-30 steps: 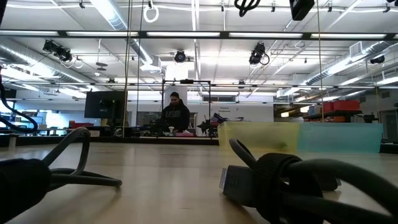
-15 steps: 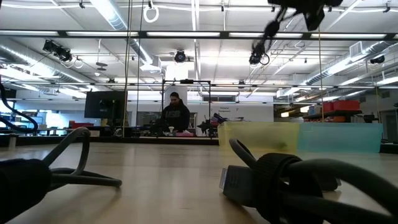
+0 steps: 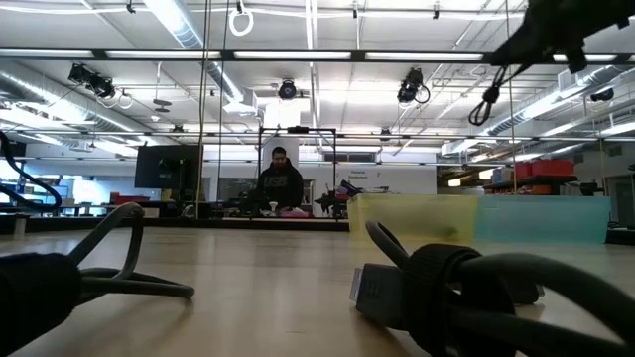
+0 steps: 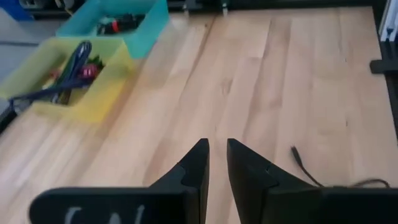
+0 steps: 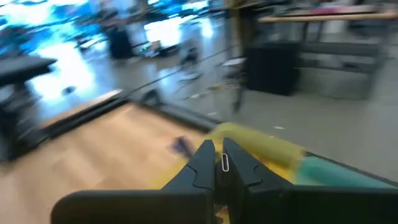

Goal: Pick & Place USB Port
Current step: Put the black charger cable into the blue bin

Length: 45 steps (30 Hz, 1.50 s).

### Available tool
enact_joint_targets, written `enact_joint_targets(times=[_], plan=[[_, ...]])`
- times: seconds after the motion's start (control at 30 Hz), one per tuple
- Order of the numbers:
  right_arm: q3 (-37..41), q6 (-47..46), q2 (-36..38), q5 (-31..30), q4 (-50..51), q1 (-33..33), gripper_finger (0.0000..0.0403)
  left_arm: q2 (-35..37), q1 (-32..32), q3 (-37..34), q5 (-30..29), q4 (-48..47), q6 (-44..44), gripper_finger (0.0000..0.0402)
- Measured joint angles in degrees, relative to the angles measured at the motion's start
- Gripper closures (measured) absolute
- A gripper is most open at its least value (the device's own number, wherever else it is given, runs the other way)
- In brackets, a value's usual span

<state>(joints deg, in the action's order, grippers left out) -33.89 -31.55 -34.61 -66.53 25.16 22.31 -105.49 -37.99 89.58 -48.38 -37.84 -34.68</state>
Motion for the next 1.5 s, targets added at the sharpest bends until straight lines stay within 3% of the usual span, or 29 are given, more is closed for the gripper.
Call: enact_joint_targets(times=[0.1,0.27,0.53,0.87,1.37,1.5], plan=[[0.0,-2.65,2.71,-4.79,4.24,-2.04,0.0393,0.0,-1.68,0.0,0.16,-1.55,-2.03,0.034],[0.0,-5.6,4.42,-5.69,9.5,-8.29,0.0393,0.0,-4.09,0.0,0.13,-1.42,-2.81,0.034],[0.0,-8.28,4.11,5.3,17.1,-24.66,0.0393,-0.02,-6.74,0.0,-0.02,-1.47,-3.69,0.034],[0.0,-1.34,-1.73,18.79,17.59,-41.3,0.0393,-0.04,-7.57,0.0,-0.04,-1.45,-3.26,0.034],[0.0,7.22,-14.46,34.06,8.09,-57.22,0.0393,-0.07,-7.57,0.0,-0.46,-1.53,-3.18,0.034],[0.0,8.47,-15.81,35.51,6.57,-59.34,0.0351,-0.07,-7.59,0.0,-0.46,-2.04,-3.08,0.034]])
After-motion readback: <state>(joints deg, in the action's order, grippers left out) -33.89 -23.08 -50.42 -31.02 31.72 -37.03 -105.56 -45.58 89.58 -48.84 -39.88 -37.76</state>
